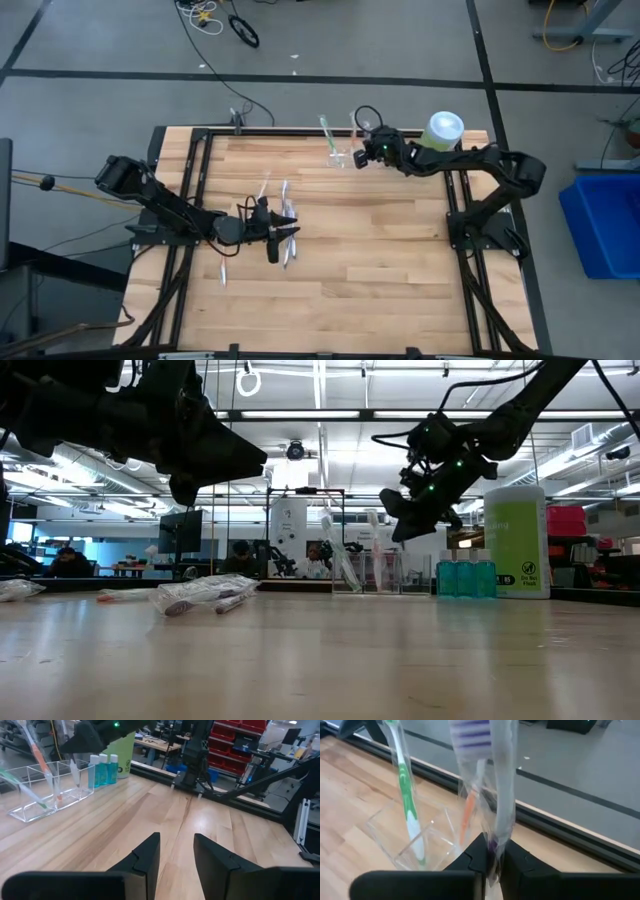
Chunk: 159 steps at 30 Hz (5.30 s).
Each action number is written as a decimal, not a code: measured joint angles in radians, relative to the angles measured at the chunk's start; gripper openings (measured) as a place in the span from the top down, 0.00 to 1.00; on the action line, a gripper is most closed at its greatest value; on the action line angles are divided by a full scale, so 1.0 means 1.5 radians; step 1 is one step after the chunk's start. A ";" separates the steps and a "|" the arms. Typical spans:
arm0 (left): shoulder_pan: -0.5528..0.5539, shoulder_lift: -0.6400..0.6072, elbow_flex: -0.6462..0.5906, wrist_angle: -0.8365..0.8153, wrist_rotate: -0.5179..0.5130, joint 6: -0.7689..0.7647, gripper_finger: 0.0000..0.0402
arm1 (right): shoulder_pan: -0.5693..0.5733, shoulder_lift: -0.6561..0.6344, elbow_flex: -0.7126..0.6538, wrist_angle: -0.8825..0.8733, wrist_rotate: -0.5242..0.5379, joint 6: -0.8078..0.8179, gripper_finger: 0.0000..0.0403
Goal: Pick & Place toothbrushing station
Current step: Put the purple toothbrush into the right section of the transparent organizer, then put the bottom orange toothbrush into the middle section of the transparent organizer
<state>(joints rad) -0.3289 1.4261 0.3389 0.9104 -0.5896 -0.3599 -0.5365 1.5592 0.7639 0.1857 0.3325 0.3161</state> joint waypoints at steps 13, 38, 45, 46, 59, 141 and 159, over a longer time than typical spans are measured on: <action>0.000 0.000 0.000 0.000 0.002 -0.001 0.71 | -0.004 -0.015 0.000 -0.018 0.009 -0.020 0.64; 0.000 0.000 0.000 0.000 0.005 -0.002 0.71 | 0.297 -0.192 0.001 -0.042 0.071 -0.010 0.70; -0.005 0.000 0.000 0.001 0.005 0.002 0.71 | 0.491 -0.096 0.000 0.024 0.185 -0.002 0.78; -0.008 0.000 0.000 0.002 0.005 0.006 0.71 | 0.510 -0.077 0.000 0.042 0.194 -0.006 0.80; -0.115 0.000 0.000 -0.007 0.004 0.110 0.71 | 0.671 0.171 0.000 0.295 0.184 -0.024 0.93; -0.244 -0.120 0.164 -1.218 0.263 -0.995 0.68 | 0.624 0.239 0.001 0.431 0.041 0.000 0.83; -0.244 -0.120 0.163 -1.225 0.261 -1.077 0.64 | 0.624 0.239 0.001 0.432 0.041 -0.001 0.92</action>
<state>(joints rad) -0.6949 1.2457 0.5838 -0.9264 -0.1978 -1.9760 0.3996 1.9171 0.7647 0.8330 0.3943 0.3152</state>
